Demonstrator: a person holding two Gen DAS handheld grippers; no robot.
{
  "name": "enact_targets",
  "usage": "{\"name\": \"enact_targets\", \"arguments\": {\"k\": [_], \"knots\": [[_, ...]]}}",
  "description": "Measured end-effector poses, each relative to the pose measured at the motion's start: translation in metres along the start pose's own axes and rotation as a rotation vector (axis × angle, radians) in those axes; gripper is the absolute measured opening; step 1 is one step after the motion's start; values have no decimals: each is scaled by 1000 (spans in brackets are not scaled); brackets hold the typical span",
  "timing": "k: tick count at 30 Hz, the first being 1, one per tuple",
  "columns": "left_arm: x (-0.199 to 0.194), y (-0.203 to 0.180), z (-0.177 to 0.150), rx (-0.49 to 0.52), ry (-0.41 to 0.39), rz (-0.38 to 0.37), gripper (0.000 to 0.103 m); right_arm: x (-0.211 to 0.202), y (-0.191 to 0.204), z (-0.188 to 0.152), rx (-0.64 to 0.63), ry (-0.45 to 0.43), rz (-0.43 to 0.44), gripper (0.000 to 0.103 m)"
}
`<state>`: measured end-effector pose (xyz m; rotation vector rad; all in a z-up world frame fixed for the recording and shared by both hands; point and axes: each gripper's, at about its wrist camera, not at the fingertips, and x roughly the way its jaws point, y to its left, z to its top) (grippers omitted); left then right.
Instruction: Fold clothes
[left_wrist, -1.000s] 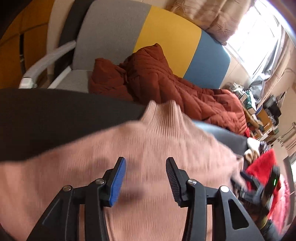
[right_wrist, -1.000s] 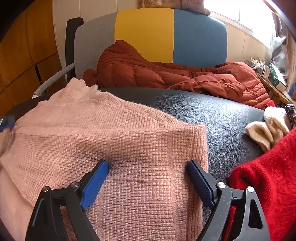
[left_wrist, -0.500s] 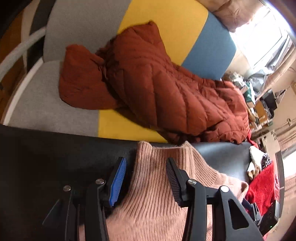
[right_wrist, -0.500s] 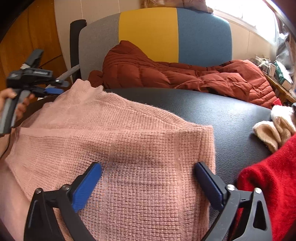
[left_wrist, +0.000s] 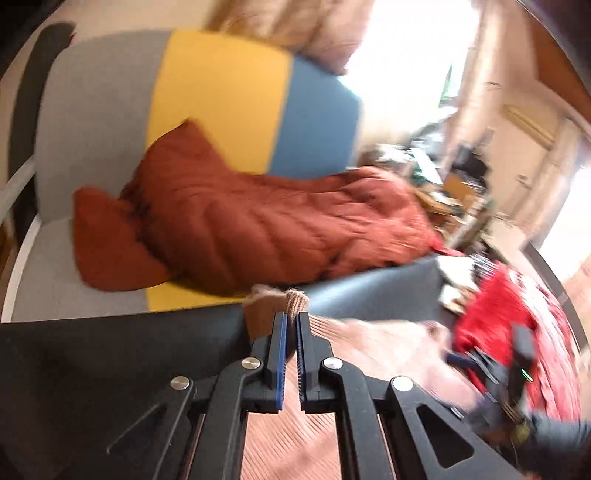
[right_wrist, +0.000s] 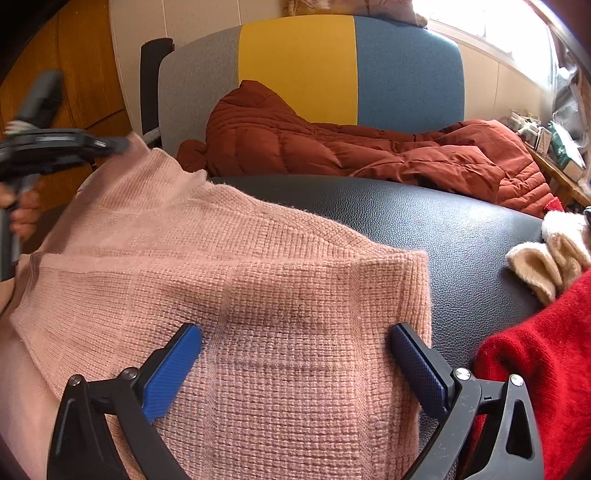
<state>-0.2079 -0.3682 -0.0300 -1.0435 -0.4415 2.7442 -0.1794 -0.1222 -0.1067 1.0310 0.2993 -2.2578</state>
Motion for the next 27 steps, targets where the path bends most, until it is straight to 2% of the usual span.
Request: {"name": "enact_targets", "arguments": {"k": [3, 5, 13, 16, 18, 19, 20, 21, 23, 27], "knots": [[-24, -18, -23, 69, 24, -10, 3, 1, 0, 1, -1, 1, -1, 103], [-36, -22, -43, 79, 43, -9, 3, 2, 1, 3, -2, 2, -3, 103], [-48, -8, -109, -35, 94, 42, 3, 6, 3, 6, -3, 4, -5, 103], [-54, 0, -121, -121, 73, 23, 4, 4, 5, 3, -2, 5, -5, 103], [-63, 9, -128, -225, 32, 1, 5, 4, 6, 3, -2, 6, -5, 103], [-66, 16, -131, -287, 19, -31, 11, 4, 6, 4, -2, 8, -5, 103], [-70, 24, -135, -368, 0, -64, 24, 4, 5, 5, -1, 9, -5, 103], [-74, 32, -139, -429, -19, -86, 26, 3, 4, 6, 0, 12, -2, 103], [-80, 42, -144, -518, -52, -102, 26, -2, 2, 8, 17, 13, 33, 103], [-78, 43, -137, -513, -58, -67, 31, -19, 7, 22, 116, -40, 246, 103]]}}
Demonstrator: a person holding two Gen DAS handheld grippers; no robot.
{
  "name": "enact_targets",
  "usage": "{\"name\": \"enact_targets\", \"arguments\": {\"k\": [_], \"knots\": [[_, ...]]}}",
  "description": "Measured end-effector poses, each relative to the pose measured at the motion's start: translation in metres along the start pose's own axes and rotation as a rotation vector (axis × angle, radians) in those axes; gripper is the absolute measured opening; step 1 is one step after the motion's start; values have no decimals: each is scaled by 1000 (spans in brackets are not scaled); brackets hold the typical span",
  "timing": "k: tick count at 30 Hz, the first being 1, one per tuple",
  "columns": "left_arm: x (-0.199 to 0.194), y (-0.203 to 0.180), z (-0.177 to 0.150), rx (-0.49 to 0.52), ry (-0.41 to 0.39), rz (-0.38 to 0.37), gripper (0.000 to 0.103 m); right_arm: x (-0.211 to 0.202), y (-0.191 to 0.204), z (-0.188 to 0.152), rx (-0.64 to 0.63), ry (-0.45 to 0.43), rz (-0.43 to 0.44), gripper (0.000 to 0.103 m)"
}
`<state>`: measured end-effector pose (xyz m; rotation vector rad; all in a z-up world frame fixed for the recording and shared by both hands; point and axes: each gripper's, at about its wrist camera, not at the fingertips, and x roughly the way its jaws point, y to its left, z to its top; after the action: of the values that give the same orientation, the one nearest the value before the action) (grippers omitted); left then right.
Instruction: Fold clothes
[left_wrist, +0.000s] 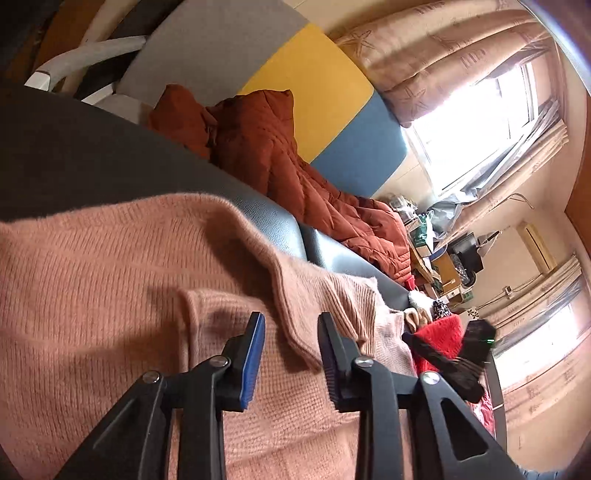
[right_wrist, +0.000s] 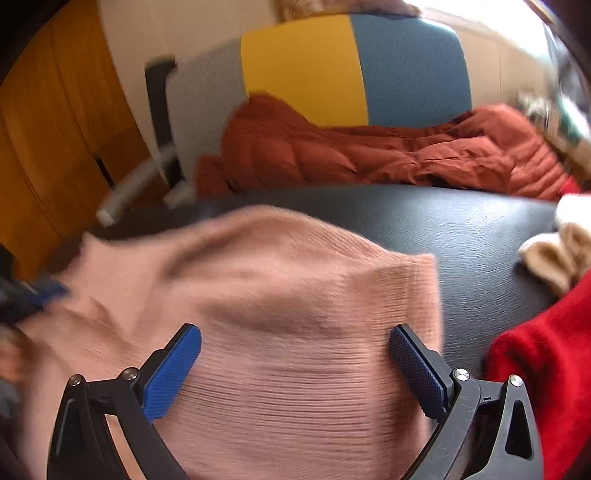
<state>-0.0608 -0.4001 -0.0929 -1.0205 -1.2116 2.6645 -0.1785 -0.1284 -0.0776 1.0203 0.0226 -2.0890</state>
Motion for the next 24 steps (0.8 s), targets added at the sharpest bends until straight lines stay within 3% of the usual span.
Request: {"name": "enact_targets", "arguments": {"k": [3, 6, 8, 9, 10, 12, 13, 15, 18, 21, 23, 24], "knots": [[13, -3, 7, 0, 11, 43, 34, -8, 12, 10, 63, -37, 161, 103], [28, -5, 15, 6, 29, 108, 33, 10, 42, 15, 25, -2, 217, 97], [37, -7, 19, 22, 39, 132, 30, 25, 60, 17, 1, 28, 237, 81], [40, -8, 19, 31, 43, 145, 27, 34, 64, 17, -5, 50, 223, 69], [44, -8, 20, 44, 46, 143, 22, 44, 69, 17, -12, 72, 209, 56], [50, -14, 20, 92, 58, 177, 9, 60, 75, 15, -18, 113, 176, 41], [51, -18, 19, 126, 50, 192, 6, 63, 75, 14, -23, 117, 158, 26], [46, -26, 18, 173, 24, 197, 5, 62, 74, 15, -30, 100, 146, 6], [35, -31, 15, 201, -5, 207, 5, 46, 77, 9, -50, 73, 175, 6], [39, -33, 8, 242, 14, 300, 8, 42, 77, 0, -63, 91, 176, 6], [37, -38, 2, 267, 2, 368, 27, 47, 75, -4, -63, 110, 159, 6], [31, -43, -2, 280, -32, 379, 28, 49, 74, -6, -63, 119, 150, 7]]}}
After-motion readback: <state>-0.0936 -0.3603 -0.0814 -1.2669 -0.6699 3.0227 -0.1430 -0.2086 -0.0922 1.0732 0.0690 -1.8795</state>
